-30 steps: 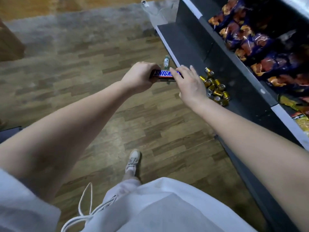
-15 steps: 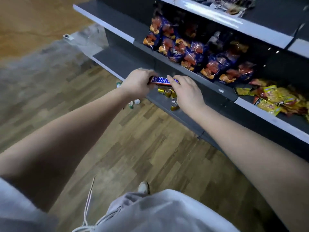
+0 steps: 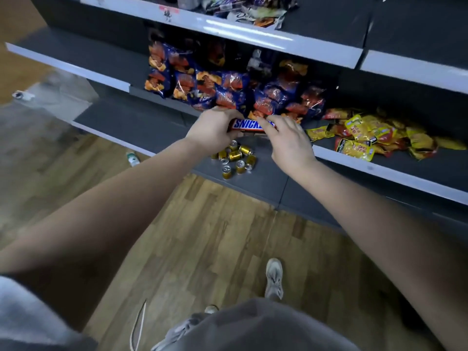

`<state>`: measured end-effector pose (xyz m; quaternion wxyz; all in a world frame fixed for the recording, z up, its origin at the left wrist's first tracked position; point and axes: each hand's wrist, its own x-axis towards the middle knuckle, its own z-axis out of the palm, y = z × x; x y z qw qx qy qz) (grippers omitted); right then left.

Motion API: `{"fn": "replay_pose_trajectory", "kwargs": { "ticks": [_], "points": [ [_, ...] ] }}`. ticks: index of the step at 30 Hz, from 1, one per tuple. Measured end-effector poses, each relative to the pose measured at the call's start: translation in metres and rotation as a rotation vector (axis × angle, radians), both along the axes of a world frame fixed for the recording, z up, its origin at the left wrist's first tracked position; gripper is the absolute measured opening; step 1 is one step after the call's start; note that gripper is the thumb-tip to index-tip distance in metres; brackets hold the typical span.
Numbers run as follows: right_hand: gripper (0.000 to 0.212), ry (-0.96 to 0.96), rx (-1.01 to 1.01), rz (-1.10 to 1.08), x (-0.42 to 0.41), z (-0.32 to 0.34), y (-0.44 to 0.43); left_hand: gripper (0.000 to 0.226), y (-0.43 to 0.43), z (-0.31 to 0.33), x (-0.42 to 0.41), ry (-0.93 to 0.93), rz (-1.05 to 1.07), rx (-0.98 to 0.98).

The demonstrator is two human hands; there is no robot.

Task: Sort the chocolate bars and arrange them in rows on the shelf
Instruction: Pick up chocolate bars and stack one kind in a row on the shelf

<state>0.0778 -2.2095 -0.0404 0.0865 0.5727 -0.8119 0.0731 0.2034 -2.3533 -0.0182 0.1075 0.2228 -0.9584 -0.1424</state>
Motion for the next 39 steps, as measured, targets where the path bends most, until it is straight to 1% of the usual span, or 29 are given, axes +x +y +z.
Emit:
{"fn": "replay_pose_trajectory", "kwargs": {
  "ticks": [5,8,10,13,17,21,25,27,31,34,39],
  "points": [
    [0.071,-0.005,-0.066,-0.005,-0.096,0.011,-0.006,0.043,-0.002,0.016,-0.091,0.051,0.006,-0.006],
    [0.061,-0.003,-0.141,-0.004,-0.148,0.026,-0.010,0.041,-0.002,0.032,-0.141,0.133,0.031,-0.003],
    [0.059,0.012,-0.174,0.006,-0.179,0.035,-0.015,0.039,-0.004,0.041,-0.169,0.181,0.031,-0.007],
    [0.054,0.037,-0.216,0.014,-0.215,0.042,-0.024,0.036,-0.008,0.047,-0.202,0.207,0.040,0.017],
    [0.042,0.161,-0.322,0.034,-0.253,0.038,-0.036,0.037,-0.024,0.048,-0.237,0.201,0.013,0.037],
    [0.040,0.185,-0.324,0.011,-0.281,0.045,-0.061,0.034,-0.051,0.050,-0.270,0.234,-0.019,0.032],
    [0.040,0.074,-0.274,-0.064,-0.294,0.054,-0.093,0.030,-0.086,0.055,-0.299,0.263,-0.043,0.055],
    [0.036,0.012,-0.258,-0.093,-0.304,0.053,-0.107,0.030,-0.105,0.054,-0.312,0.225,-0.087,0.063],
    [0.031,-0.234,-0.267,-0.207,-0.320,0.062,-0.138,0.032,-0.144,0.056,-0.335,0.106,-0.162,0.114],
    [0.030,-0.250,-0.185,-0.237,-0.329,0.073,-0.158,0.030,-0.173,0.059,-0.351,0.099,-0.196,0.111],
    [0.037,-0.207,-0.205,-0.329,-0.330,0.065,-0.176,0.027,-0.202,0.062,-0.377,0.082,-0.266,0.043]
  ]
}}
